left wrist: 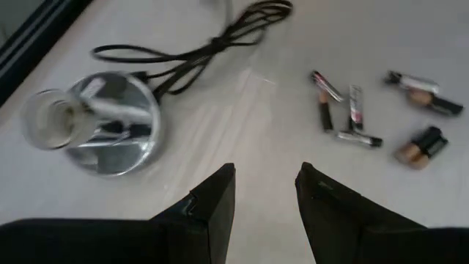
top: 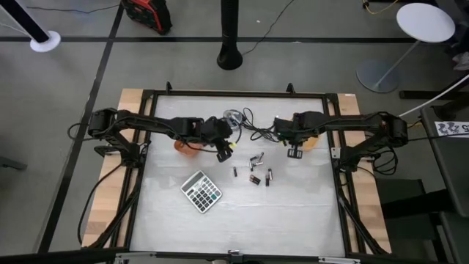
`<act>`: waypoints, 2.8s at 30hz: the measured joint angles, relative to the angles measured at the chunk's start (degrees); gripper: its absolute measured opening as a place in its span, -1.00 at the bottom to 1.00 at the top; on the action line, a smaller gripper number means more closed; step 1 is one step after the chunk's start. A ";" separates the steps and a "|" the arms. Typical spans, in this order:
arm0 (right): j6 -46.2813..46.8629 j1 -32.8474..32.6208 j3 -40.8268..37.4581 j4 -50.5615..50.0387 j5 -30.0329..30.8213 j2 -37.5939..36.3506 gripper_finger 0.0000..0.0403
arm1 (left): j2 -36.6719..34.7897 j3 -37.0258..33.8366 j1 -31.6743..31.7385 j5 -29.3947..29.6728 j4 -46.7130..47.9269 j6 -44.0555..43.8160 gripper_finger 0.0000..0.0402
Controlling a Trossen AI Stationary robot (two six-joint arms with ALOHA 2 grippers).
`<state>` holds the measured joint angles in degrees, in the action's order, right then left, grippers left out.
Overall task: Sort batteries
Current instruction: Put the silver battery into the yellow bin, then put the black battery into the orange bin
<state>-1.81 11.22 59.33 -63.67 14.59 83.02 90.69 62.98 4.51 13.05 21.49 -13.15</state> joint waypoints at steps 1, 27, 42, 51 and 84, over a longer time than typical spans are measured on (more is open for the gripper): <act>0.49 0.00 -0.01 -1.80 1.71 0.00 -0.84 | 0.47 -0.02 -0.63 -0.01 -0.12 0.60 -0.32; 1.47 0.04 -9.49 -1.76 9.42 -0.02 -0.68 | 7.03 -0.04 -12.83 -2.70 4.28 31.86 -0.32; 1.38 0.02 -9.46 0.72 9.91 -0.02 -0.11 | 14.59 -0.04 -13.68 -4.81 8.89 43.94 -0.32; 1.38 0.02 -9.46 1.40 9.88 -0.02 -0.12 | 15.75 0.15 -13.99 -4.73 9.01 43.27 -0.38; 1.38 0.04 -9.35 2.30 9.84 -0.02 -0.12 | 12.33 4.25 -10.94 -6.96 10.03 19.11 -0.96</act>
<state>-0.43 11.27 49.98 -61.38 24.43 83.00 103.03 67.22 -6.42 6.09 31.53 5.96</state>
